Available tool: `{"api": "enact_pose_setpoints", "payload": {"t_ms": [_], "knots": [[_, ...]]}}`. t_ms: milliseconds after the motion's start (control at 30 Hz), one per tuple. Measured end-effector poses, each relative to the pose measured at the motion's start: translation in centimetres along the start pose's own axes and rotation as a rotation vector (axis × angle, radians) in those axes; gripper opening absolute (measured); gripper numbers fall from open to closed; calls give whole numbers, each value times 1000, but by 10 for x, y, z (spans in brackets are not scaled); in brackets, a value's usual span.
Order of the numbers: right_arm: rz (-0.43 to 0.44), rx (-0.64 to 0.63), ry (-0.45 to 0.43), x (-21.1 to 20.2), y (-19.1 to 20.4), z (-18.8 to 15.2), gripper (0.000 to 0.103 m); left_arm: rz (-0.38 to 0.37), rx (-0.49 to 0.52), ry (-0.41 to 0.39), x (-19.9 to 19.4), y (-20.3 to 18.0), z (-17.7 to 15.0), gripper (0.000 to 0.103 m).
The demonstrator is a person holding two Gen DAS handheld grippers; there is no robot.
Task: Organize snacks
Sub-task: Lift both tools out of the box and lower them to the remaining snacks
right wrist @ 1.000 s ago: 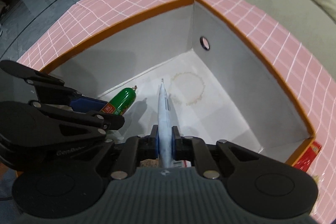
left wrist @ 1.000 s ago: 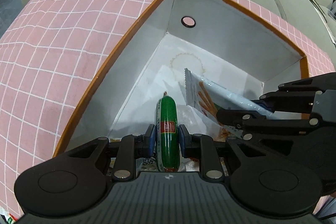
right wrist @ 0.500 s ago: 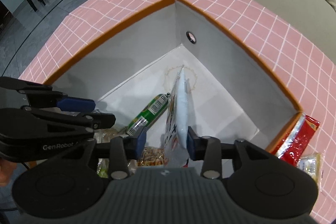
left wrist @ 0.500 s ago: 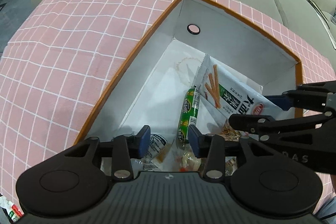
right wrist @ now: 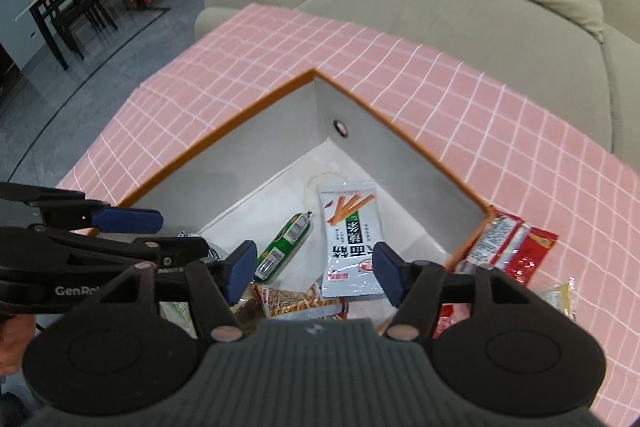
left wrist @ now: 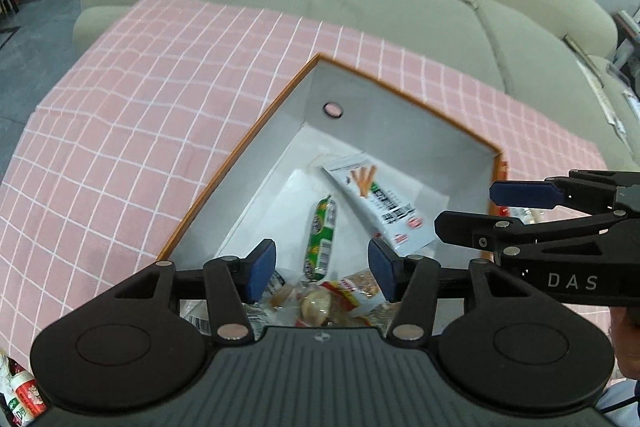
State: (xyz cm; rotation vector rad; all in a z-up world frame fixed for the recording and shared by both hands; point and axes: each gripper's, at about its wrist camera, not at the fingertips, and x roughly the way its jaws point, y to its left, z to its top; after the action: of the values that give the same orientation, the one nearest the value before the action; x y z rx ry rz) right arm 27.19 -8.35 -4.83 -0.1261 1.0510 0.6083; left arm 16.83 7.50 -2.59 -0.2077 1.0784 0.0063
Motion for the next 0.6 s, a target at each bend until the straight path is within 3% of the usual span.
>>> {"api": "enact_pose_setpoints", "payload": {"t_ms": [267, 600], "knots": [[-43, 31, -135, -52, -5, -23, 65, -45, 9, -136, -39, -25, -15, 63], [-138, 70, -310, -98, -19, -83, 65, -132, 52, -251, -59, -67, -51, 63]]}}
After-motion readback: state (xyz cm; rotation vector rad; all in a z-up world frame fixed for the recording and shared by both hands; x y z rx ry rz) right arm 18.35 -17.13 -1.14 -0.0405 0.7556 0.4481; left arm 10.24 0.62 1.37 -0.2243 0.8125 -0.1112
